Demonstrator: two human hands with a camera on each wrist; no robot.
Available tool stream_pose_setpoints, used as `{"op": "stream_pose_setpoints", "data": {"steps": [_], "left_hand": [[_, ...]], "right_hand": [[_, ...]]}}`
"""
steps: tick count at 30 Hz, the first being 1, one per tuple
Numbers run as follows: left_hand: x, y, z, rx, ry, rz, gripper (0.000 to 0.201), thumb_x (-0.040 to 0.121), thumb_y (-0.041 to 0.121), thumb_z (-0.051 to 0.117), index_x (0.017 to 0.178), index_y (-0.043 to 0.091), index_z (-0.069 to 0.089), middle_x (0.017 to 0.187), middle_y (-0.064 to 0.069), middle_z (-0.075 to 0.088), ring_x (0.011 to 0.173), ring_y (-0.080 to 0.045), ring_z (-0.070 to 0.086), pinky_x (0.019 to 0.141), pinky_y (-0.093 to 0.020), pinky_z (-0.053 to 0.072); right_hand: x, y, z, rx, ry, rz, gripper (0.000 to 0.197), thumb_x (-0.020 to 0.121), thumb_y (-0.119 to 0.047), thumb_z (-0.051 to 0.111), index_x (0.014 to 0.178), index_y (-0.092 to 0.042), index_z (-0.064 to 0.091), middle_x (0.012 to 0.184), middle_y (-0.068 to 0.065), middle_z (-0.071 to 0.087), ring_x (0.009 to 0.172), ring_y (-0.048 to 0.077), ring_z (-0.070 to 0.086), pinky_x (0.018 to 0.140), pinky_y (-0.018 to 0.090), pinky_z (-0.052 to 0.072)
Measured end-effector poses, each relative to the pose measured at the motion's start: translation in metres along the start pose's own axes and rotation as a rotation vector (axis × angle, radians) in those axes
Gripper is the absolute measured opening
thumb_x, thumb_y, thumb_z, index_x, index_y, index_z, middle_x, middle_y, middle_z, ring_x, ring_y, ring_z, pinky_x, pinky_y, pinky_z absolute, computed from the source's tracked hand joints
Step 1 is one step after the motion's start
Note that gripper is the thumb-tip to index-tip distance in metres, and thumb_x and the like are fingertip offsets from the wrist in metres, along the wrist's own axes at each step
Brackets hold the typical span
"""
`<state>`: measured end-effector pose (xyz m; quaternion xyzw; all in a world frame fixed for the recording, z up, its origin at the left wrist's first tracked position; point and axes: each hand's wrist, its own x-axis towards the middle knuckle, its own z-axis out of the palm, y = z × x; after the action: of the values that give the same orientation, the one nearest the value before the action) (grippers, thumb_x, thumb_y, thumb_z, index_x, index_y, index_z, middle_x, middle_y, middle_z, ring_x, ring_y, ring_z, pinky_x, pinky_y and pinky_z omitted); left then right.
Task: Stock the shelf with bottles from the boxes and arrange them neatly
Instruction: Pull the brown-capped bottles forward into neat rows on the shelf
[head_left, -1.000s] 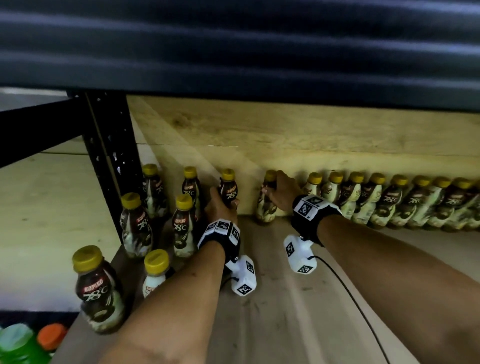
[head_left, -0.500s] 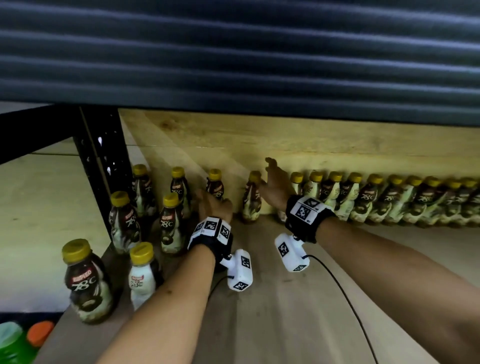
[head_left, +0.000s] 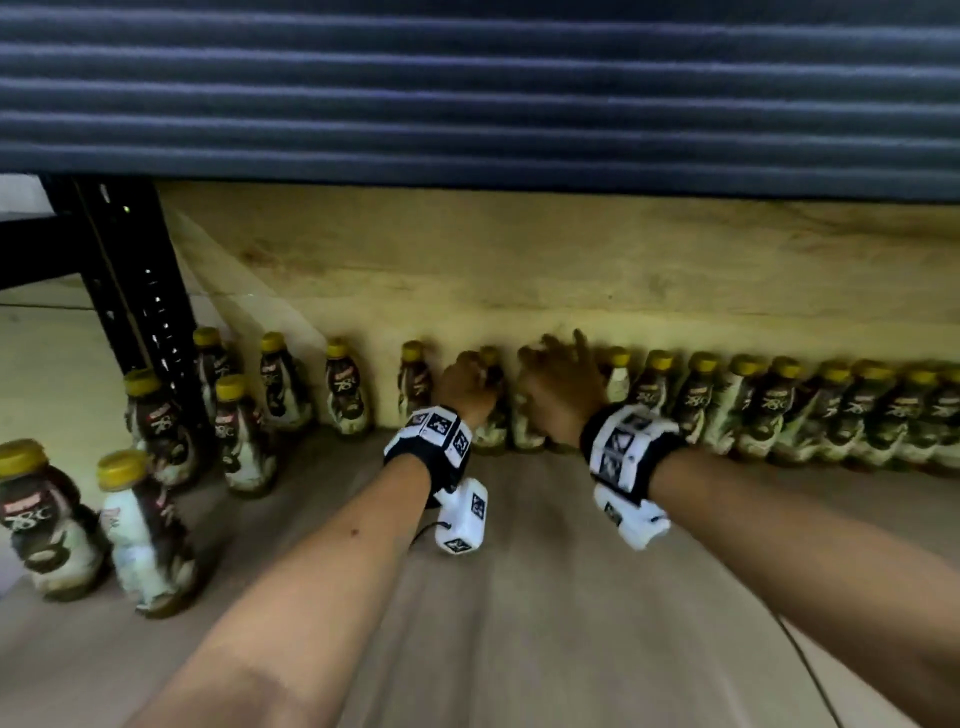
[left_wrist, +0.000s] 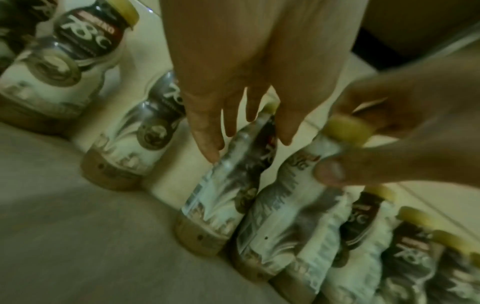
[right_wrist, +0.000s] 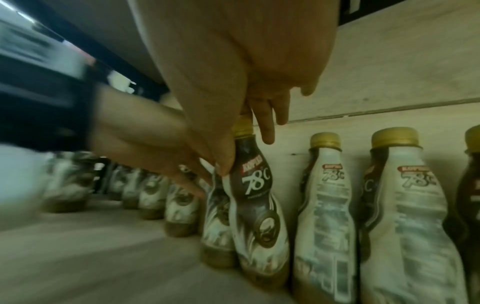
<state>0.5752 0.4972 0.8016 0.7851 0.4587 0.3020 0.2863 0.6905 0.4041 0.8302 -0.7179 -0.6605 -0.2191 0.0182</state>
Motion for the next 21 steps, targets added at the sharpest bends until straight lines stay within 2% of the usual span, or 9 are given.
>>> {"op": "stream_pose_setpoints", "data": {"steps": [2,4,7,9,12,15,17,19,21], "left_hand": [[-0.003,0.005,0.014,0.064,-0.017,-0.026,0.039,0.092,0.026,0.052,0.127,0.011,0.043,0.111,-0.009,0.061,0.100,-0.032,0.061,0.077,-0.035,0.047],[-0.004,0.007,0.023,0.088,0.005,-0.052,0.033,0.093,0.027,0.051,0.121,0.012,0.043,0.108,-0.011,0.060,0.099,-0.033,0.060,0.074,-0.034,0.043],[-0.013,0.008,0.023,0.076,0.049,-0.072,0.032,0.091,0.025,0.054,0.118,0.011,0.044,0.111,-0.014,0.060,0.103,-0.035,0.058,0.078,-0.033,0.043],[-0.023,0.002,0.017,0.088,0.039,-0.072,0.041,0.092,0.030,0.056,0.125,0.010,0.045,0.117,-0.013,0.058,0.109,-0.033,0.056,0.083,-0.032,0.041],[-0.042,-0.017,-0.003,0.054,0.017,-0.075,0.056,0.090,0.031,0.062,0.137,0.010,0.041,0.134,-0.012,0.054,0.123,-0.029,0.051,0.100,-0.033,0.041],[-0.060,-0.046,-0.033,-0.018,0.008,-0.094,0.052,0.088,0.027,0.065,0.136,0.013,0.048,0.129,-0.002,0.058,0.120,-0.020,0.054,0.100,-0.029,0.041],[-0.073,-0.067,-0.054,-0.051,0.030,-0.114,0.051,0.085,0.030,0.068,0.132,0.016,0.053,0.126,0.001,0.061,0.118,-0.018,0.056,0.104,-0.035,0.042],[-0.083,-0.084,-0.073,-0.059,0.097,-0.153,0.050,0.083,0.031,0.069,0.130,0.019,0.054,0.125,-0.002,0.063,0.119,-0.021,0.056,0.105,-0.040,0.043],[-0.090,-0.098,-0.091,-0.028,0.184,-0.197,0.046,0.086,0.024,0.069,0.129,0.016,0.054,0.123,-0.001,0.062,0.116,-0.019,0.056,0.103,-0.034,0.042]], "right_hand": [[-0.022,-0.003,0.006,0.129,0.037,-0.101,0.058,0.087,-0.018,0.059,0.138,-0.006,0.035,0.114,0.017,0.059,0.110,0.038,0.055,0.078,0.040,0.041],[-0.038,0.001,0.018,0.390,0.004,-0.097,0.057,0.087,-0.010,0.058,0.137,-0.006,0.031,0.110,0.018,0.059,0.097,0.037,0.060,0.064,0.034,0.036],[-0.045,0.016,0.027,0.752,0.042,-0.032,0.038,0.083,-0.007,0.060,0.116,-0.006,0.041,0.094,0.012,0.057,0.089,0.035,0.061,0.064,0.035,0.041],[-0.040,0.024,0.026,0.900,0.063,0.048,0.029,0.083,-0.015,0.067,0.103,-0.011,0.046,0.092,0.003,0.059,0.088,0.024,0.061,0.074,0.037,0.049],[-0.024,0.019,0.023,1.035,-0.044,0.092,0.030,0.083,-0.029,0.075,0.103,-0.016,0.057,0.101,-0.002,0.066,0.096,0.015,0.063,0.085,0.031,0.050],[-0.010,-0.012,0.015,1.064,-0.123,0.027,0.027,0.082,-0.034,0.074,0.101,-0.017,0.064,0.103,0.000,0.070,0.097,0.018,0.065,0.087,0.033,0.052],[-0.005,-0.043,0.008,1.059,-0.153,-0.027,0.025,0.085,-0.032,0.071,0.104,-0.017,0.066,0.105,0.000,0.070,0.098,0.018,0.064,0.085,0.029,0.051],[0.001,-0.076,0.002,1.074,-0.160,-0.076,0.026,0.086,-0.030,0.070,0.109,-0.019,0.065,0.110,0.000,0.069,0.102,0.018,0.064,0.087,0.028,0.050],[0.009,-0.106,-0.003,1.086,-0.162,-0.114,0.030,0.087,-0.030,0.068,0.115,-0.020,0.062,0.116,0.002,0.067,0.108,0.021,0.062,0.092,0.030,0.048]]}}
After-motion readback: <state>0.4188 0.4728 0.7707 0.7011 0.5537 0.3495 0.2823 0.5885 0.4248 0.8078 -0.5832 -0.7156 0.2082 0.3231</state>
